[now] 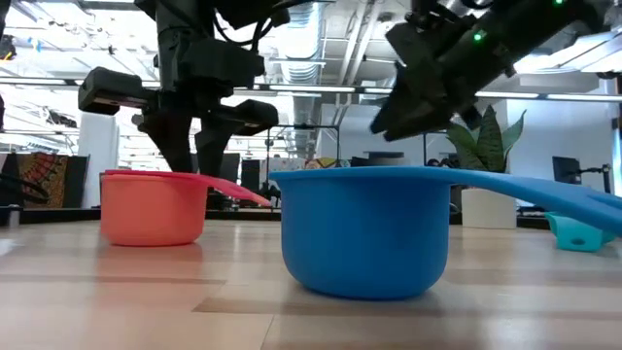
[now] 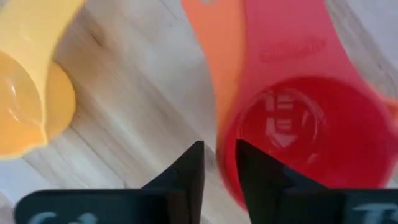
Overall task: Nest measuring cups in basket
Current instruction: Move the stacked measuring cups to the center of the table
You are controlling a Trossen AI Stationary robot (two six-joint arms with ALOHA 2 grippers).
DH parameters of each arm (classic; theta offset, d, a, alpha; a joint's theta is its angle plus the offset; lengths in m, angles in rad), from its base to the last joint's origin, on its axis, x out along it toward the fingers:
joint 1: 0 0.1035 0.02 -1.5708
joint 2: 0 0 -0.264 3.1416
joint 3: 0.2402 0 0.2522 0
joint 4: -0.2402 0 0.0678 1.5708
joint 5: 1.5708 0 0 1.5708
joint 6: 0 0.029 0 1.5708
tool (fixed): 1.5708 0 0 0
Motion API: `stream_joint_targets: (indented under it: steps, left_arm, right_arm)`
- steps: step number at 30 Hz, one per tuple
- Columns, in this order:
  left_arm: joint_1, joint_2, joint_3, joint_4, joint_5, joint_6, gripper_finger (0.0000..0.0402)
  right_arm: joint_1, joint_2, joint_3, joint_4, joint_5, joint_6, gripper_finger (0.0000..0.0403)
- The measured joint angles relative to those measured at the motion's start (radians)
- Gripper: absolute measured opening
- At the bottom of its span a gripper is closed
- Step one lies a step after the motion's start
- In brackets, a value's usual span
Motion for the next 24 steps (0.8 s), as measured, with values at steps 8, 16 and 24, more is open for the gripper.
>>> stream_joint_targets:
  steps: [8,16,24]
  left_arm:
    - [-0.026,-0.009,0.062,-0.157,-0.166,-0.177,0.0125]
    - [-0.078,-0.094,0.089,-0.235,-0.157,-0.323,0.0125]
    - [-0.211,-0.246,-0.036,-0.102,-0.189,-0.609,0.0126]
  right_arm:
    - [-0.034,0.13,0.0,0.433,-0.194,-0.206,0.0196]
    - [-0.085,0.272,0.075,0.589,-0.427,-0.319,0.0196]
    - [-0.088,0.407,0.276,0.442,-0.455,-0.367,0.024]
